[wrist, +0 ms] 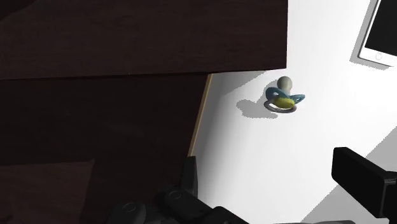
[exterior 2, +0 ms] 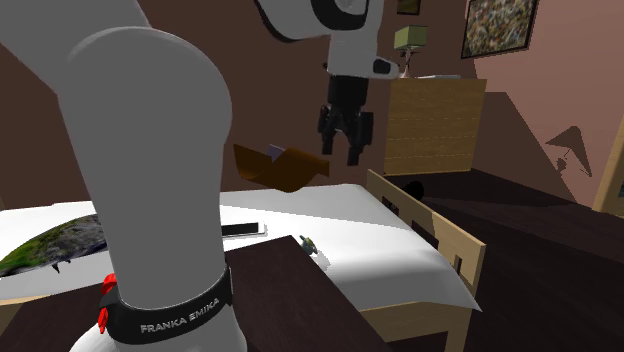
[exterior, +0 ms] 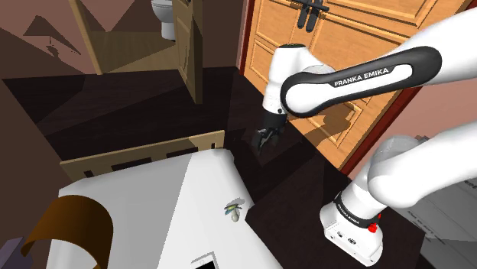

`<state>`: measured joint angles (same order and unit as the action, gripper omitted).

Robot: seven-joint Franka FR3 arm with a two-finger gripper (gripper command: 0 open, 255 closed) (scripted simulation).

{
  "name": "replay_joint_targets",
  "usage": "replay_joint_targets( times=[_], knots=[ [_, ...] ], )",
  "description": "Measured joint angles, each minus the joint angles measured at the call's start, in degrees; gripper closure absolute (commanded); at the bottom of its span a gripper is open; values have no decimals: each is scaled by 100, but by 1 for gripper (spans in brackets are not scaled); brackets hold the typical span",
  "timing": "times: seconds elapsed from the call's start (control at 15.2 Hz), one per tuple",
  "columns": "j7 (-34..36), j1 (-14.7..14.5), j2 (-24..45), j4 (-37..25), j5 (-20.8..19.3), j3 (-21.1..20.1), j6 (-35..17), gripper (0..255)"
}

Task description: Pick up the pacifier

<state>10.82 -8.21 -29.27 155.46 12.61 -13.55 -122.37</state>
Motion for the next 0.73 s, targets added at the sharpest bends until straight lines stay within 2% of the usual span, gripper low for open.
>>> replay_joint_targets(
  times=[0.4, 0.73],
  knots=[
    [176, -221, 1155, 132, 234, -393, -1078, 0],
    [400, -344, 2403, 11, 225, -694, -2024, 0]
  ],
)
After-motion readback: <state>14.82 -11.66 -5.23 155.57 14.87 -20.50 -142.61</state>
